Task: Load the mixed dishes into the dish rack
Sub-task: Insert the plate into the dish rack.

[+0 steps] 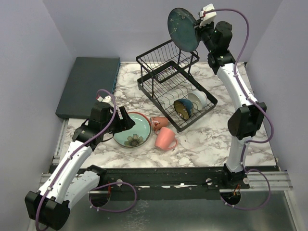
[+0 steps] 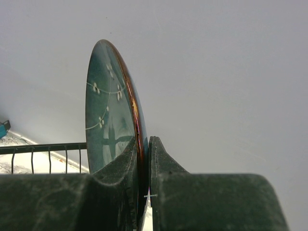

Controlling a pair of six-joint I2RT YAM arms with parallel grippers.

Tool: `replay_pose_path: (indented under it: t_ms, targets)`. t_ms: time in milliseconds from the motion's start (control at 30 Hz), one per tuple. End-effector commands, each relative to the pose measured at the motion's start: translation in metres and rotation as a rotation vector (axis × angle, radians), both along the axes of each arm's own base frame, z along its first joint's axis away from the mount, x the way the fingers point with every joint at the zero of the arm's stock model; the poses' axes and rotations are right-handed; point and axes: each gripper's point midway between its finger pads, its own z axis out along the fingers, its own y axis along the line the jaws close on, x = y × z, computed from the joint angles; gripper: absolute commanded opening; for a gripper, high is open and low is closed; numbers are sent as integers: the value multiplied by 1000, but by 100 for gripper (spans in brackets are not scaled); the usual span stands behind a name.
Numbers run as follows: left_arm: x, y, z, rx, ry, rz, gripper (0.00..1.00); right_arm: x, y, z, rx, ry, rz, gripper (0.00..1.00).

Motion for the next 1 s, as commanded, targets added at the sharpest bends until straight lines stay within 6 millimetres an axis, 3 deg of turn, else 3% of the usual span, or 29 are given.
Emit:
replay_pose_path:
  t_ms: [0, 633, 967]
  targets:
    - [1, -2, 0, -2, -11, -14, 75, -14, -13, 73, 59, -237, -32, 0]
    - [1, -2, 0, -2, -11, -14, 75, -1, 4, 29, 51, -141, 40, 0]
    - [1, -2, -1, -1, -10, -14, 75, -4, 5, 19, 49, -115, 42, 0]
